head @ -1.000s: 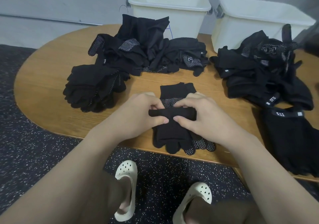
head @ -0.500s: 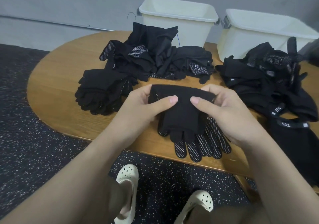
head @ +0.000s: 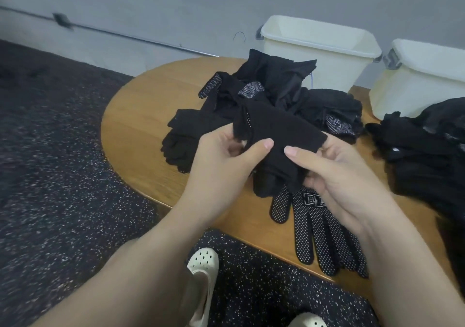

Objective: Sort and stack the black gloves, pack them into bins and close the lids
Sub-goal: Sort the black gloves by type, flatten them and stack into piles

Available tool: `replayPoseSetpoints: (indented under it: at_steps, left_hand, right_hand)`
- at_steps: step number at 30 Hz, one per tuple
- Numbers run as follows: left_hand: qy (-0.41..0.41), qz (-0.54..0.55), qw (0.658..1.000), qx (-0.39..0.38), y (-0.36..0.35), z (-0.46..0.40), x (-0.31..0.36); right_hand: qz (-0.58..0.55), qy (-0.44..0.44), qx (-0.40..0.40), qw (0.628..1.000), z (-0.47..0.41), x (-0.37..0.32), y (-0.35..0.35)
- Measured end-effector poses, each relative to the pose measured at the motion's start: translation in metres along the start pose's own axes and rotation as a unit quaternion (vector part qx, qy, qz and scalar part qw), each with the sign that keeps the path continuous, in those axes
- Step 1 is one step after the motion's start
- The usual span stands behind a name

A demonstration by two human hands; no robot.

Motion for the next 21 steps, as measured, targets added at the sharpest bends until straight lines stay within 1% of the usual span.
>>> replayPoseSetpoints:
  at_steps: [4,11,13,16,21]
  left_hand:
    - [-0.004,-0.033,0.999,0.042,0.023,-0.009,0.003]
    - [0.027,-0.084,0.988,0.124,0.076,-0.025,0.005]
    - [0.021,-0.093,0.986,0.139,0.086,-0.030,0.005]
    - [0.020,-0.111,0.979,0.167,0.096,-0.038,-0.001]
    - [0.025,-0.115,0.968,0.223,0.106,-0.047,-0.015]
  right_hand:
    - [-0.010,0.002,0.017,1.000,-0.020,0.009,-0.022]
    - [-0.093,0.026,0.016,0.995,-0.054,0.020,-0.076]
    - [-0.085,0.041,0.033,0.995,-0.063,0.023,-0.090]
    - [-0.039,0.061,0.061,0.995,-0.076,0.027,-0.102]
    - [0.001,0.067,0.069,0.995,-0.091,0.033,-0.111]
Point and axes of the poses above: each hand's wrist, its own z-axis away from the middle knuckle, its own y-axis out of the back of the hand, x = y × z, the point moved 2 cm from there along -z, towards the middle knuckle, and after that the axes turned 8 degrees about -z, right-handed, at the moved point
